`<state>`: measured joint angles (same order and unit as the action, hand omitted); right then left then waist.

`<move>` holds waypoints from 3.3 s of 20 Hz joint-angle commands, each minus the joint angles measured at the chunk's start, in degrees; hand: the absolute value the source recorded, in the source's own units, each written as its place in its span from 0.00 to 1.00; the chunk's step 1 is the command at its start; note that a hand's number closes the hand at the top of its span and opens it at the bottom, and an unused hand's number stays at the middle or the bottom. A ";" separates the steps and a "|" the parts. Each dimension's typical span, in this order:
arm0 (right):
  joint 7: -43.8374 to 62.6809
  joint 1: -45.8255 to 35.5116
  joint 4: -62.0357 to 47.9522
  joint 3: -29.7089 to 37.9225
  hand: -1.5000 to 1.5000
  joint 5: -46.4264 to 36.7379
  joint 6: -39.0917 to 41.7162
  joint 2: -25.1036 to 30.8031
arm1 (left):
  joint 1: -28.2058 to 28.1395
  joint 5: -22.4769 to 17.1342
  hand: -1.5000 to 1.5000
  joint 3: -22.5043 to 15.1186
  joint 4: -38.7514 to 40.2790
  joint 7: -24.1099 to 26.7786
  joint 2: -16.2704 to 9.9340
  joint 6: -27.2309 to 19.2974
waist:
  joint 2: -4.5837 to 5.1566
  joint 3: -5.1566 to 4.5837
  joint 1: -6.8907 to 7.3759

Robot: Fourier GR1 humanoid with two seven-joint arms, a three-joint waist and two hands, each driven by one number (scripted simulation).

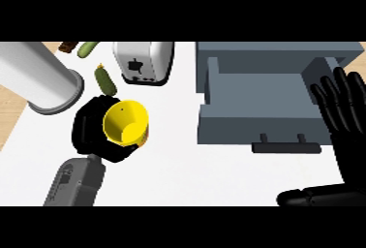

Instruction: Pick up the cup, place it into the drawer and close the drawer

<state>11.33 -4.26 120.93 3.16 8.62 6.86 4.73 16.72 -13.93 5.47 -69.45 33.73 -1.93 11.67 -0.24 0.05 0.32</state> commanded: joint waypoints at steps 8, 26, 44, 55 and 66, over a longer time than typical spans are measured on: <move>-2.11 -3.56 -5.15 1.87 0.00 0.59 0.39 0.48 | 10.99 -1.42 1.00 -9.66 -10.43 -14.18 1.89 -16.38 | 0.26 -0.04 -0.54; -1.44 -2.99 -4.54 1.66 0.00 0.96 1.26 0.95 | 36.75 0.84 1.00 -10.76 3.47 -26.00 1.92 -26.96 | 0.31 -0.04 -0.90; -2.73 -1.43 -3.89 2.34 0.00 1.54 2.60 1.53 | 55.16 -11.54 1.00 -19.29 37.96 -15.09 1.93 -33.35 | 0.78 -0.01 -3.19; -2.32 -2.79 -3.74 1.63 0.00 2.41 2.86 1.20 | 57.40 -19.19 1.00 -31.11 44.00 -12.54 1.93 -35.09 | 1.14 0.01 -4.91; -4.66 -5.44 -6.74 0.31 0.00 2.50 3.54 0.10 | 59.64 -19.49 0.00 -39.47 49.05 -15.80 1.93 -39.01 | 1.94 0.08 -6.99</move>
<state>7.49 -8.62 115.18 3.56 10.51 10.36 5.45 76.31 -32.70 -31.70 -21.36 18.47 -0.01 -26.39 1.39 0.12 -6.01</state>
